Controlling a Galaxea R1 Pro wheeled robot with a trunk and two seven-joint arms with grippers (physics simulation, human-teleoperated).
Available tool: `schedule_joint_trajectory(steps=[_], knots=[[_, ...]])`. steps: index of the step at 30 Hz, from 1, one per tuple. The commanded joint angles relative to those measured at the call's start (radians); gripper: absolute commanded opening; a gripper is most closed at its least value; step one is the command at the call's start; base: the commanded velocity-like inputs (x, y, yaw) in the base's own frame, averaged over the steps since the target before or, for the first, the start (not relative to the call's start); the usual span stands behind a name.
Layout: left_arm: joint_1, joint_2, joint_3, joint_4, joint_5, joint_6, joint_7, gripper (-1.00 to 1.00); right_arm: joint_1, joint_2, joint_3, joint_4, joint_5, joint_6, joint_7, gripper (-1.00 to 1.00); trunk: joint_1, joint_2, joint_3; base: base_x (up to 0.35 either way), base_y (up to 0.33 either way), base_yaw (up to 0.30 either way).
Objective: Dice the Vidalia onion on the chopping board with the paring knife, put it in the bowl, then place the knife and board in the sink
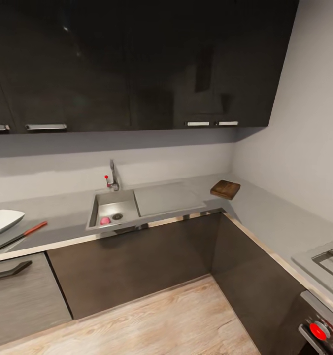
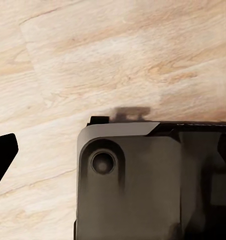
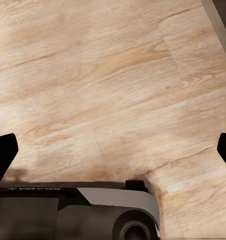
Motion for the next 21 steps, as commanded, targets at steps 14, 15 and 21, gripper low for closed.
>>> schedule_joint_trajectory(steps=[14, 15, 21], knots=[[0.000, 0.000, 0.002, 0.001, 0.003, -0.001, 0.001, 1.00, -0.001, 0.000, 0.000, 0.000, 0.000, -0.003, 0.000, 1.00, 0.000, -0.001, -0.001, 0.070, 0.063, -0.282], [0.000, 0.000, 0.002, 0.001, 0.003, -0.001, 0.000, 1.00, -0.001, 0.000, 0.000, 0.000, 0.000, -0.003, 0.000, 1.00, 0.000, -0.001, -0.001, 0.228, 0.213, -0.255], [0.000, 0.000, 0.001, 0.000, 0.002, -0.002, 0.000, 1.00, -0.001, 0.000, 0.000, 0.000, 0.000, -0.003, 0.000, 1.00, 0.000, -0.001, -0.001, 0.105, 0.100, -0.223]])
